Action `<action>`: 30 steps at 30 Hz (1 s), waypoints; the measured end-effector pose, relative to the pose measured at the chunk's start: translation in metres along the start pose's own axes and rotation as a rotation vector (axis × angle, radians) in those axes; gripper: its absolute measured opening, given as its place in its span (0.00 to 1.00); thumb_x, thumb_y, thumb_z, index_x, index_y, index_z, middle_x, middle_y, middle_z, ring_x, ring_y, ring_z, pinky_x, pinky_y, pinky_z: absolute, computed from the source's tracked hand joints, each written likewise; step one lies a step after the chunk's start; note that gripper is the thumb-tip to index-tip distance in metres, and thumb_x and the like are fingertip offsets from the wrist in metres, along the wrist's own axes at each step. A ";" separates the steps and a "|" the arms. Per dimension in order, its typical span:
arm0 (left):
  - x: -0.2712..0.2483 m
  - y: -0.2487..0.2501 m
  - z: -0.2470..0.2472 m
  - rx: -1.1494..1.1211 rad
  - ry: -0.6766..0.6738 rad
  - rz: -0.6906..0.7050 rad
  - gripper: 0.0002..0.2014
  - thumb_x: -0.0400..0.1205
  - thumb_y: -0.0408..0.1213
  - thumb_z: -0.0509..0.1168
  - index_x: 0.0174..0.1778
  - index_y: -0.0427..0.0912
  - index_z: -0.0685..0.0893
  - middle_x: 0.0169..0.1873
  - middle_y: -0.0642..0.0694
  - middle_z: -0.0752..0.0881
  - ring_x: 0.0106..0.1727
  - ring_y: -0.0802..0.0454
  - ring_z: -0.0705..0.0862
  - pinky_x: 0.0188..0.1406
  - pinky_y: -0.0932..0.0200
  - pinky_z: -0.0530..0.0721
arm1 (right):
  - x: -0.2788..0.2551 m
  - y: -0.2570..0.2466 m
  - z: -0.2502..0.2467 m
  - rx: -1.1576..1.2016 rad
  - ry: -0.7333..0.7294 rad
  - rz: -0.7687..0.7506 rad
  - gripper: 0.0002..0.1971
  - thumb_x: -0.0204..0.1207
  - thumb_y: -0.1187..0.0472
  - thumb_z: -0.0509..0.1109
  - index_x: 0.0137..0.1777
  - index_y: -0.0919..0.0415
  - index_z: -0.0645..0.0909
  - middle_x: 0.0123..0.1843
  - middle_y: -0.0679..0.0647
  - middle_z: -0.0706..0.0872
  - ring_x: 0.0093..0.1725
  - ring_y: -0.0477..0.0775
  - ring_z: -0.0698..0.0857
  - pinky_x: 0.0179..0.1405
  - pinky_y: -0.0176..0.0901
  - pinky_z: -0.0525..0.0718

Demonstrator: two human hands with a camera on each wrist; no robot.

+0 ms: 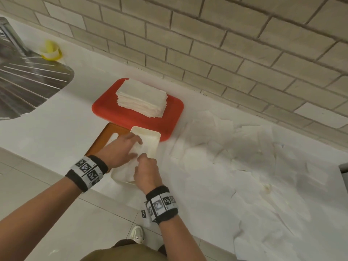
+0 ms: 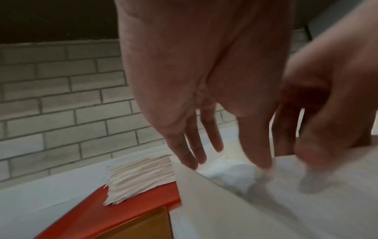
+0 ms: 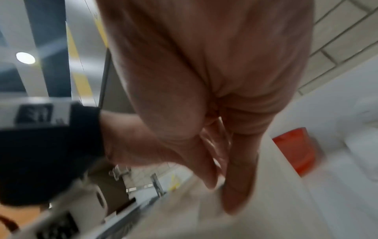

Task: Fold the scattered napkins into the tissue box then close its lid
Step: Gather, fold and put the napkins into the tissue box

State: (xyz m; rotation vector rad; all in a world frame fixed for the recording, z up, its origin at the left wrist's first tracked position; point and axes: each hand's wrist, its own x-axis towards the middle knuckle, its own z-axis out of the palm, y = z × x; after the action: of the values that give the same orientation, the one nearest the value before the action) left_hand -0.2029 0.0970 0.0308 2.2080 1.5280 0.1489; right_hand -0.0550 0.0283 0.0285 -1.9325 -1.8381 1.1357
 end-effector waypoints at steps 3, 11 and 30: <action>0.011 0.010 0.010 0.237 -0.305 0.014 0.45 0.78 0.54 0.82 0.88 0.50 0.67 0.82 0.45 0.73 0.79 0.43 0.77 0.79 0.45 0.79 | -0.002 0.017 -0.026 0.133 0.139 -0.043 0.08 0.91 0.63 0.66 0.64 0.50 0.80 0.55 0.57 0.91 0.51 0.59 0.93 0.55 0.57 0.95; 0.013 0.080 -0.010 0.411 -0.088 0.051 0.31 0.86 0.50 0.74 0.82 0.48 0.71 0.70 0.45 0.81 0.67 0.43 0.85 0.53 0.51 0.87 | 0.039 0.186 -0.125 -0.358 0.166 0.212 0.32 0.82 0.46 0.78 0.81 0.52 0.70 0.76 0.59 0.79 0.74 0.68 0.80 0.71 0.60 0.80; 0.043 0.166 0.177 -0.299 -0.154 -0.190 0.09 0.81 0.36 0.75 0.46 0.47 0.80 0.48 0.47 0.78 0.53 0.42 0.81 0.49 0.55 0.74 | 0.000 0.264 -0.197 -0.167 -0.277 -0.202 0.19 0.84 0.44 0.80 0.71 0.49 0.89 0.71 0.44 0.85 0.70 0.47 0.80 0.71 0.42 0.74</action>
State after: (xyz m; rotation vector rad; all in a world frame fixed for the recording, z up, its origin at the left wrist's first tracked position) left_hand 0.0162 0.0357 -0.0653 1.7917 1.5113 0.1341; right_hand 0.2714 0.0463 -0.0119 -1.6879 -2.2810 1.2705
